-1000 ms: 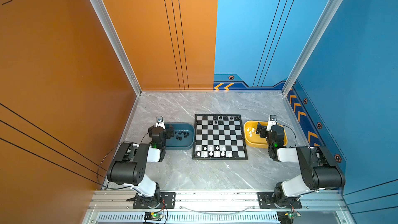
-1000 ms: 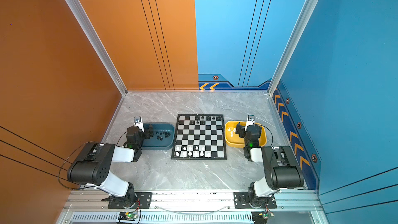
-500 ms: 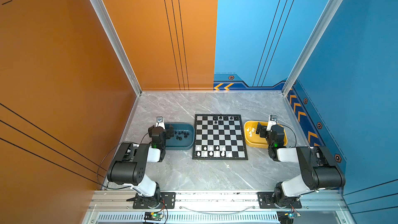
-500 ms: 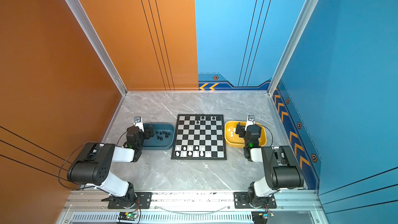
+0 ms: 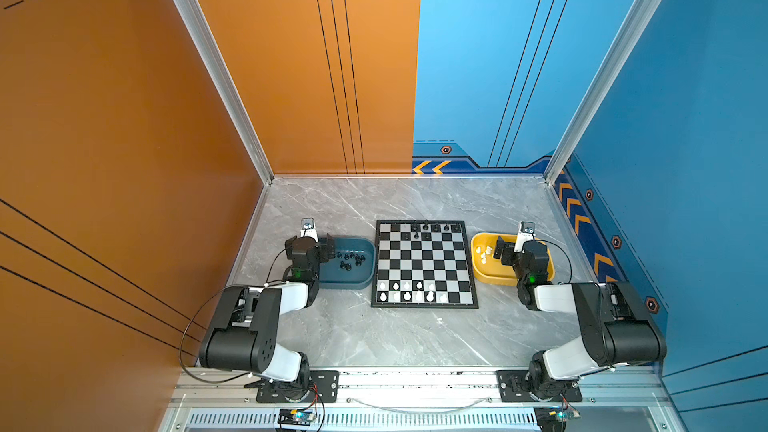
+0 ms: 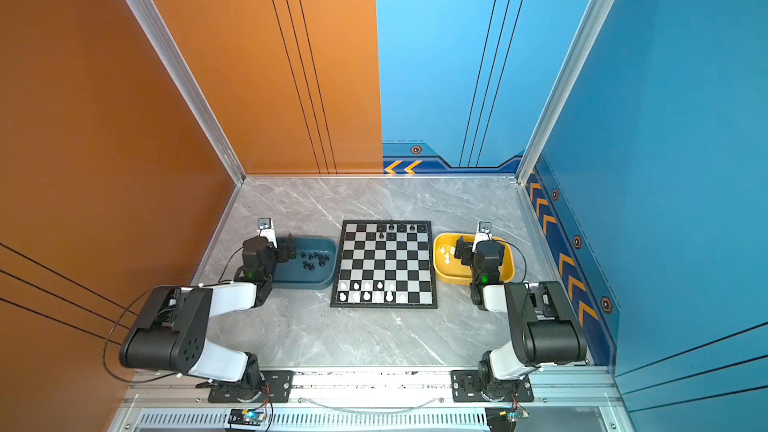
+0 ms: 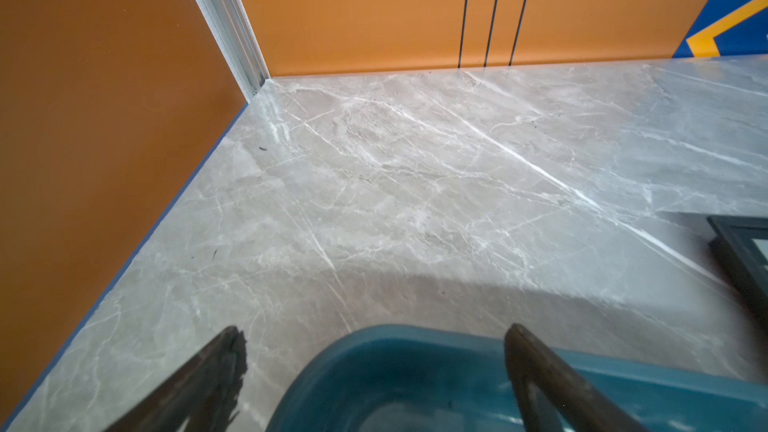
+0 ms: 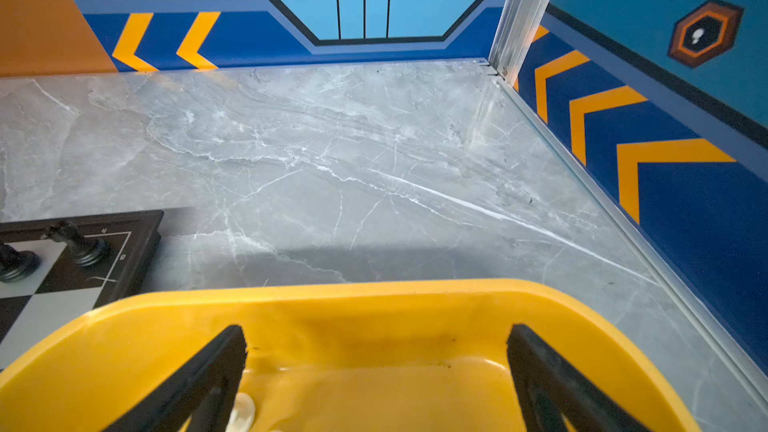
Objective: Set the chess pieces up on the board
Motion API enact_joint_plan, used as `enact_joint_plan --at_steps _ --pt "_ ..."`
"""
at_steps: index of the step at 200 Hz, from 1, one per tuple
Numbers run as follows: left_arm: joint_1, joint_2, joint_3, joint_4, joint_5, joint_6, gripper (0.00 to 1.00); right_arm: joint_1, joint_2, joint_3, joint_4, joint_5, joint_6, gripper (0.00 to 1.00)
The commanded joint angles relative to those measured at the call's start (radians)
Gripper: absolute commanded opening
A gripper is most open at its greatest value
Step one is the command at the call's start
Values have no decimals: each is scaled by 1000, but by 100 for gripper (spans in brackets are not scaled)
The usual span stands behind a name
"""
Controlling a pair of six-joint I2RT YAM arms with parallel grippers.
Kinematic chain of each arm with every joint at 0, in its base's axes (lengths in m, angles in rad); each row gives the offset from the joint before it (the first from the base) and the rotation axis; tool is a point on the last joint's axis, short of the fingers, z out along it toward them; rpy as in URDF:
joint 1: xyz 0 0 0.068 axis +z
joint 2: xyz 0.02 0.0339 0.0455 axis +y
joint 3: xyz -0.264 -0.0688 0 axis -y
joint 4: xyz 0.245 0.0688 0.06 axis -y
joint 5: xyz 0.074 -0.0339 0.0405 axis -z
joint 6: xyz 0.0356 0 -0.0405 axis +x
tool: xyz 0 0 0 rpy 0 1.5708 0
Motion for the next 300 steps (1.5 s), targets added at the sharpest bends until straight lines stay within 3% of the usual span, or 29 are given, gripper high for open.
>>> enact_joint_plan --at_steps 1,52,85,106,126,147,207,257,300 --pt "-20 -110 54 -165 -35 8 99 10 -95 84 -203 51 25 100" --pt "-88 -328 185 -531 30 -24 96 23 -344 277 -719 74 75 96" --pt "-167 -371 263 -674 71 -42 95 51 -374 462 -1077 45 122 85" --pt "-211 -369 305 -714 113 -55 94 82 -365 534 -1213 20 150 79" --pt "-243 -358 344 -733 141 -66 94 93 -358 569 -1283 -45 193 71" --pt "-273 -343 393 -770 149 -64 93 96 -347 602 -1356 -82 251 68" --pt "-303 -256 532 -815 195 -91 93 129 -257 705 -1572 -154 273 62" --pt "-328 -114 711 -880 217 -90 91 143 -164 708 -1568 -226 332 47" --pt "-357 -52 774 -877 217 -83 90 157 -101 718 -1560 -244 338 39"
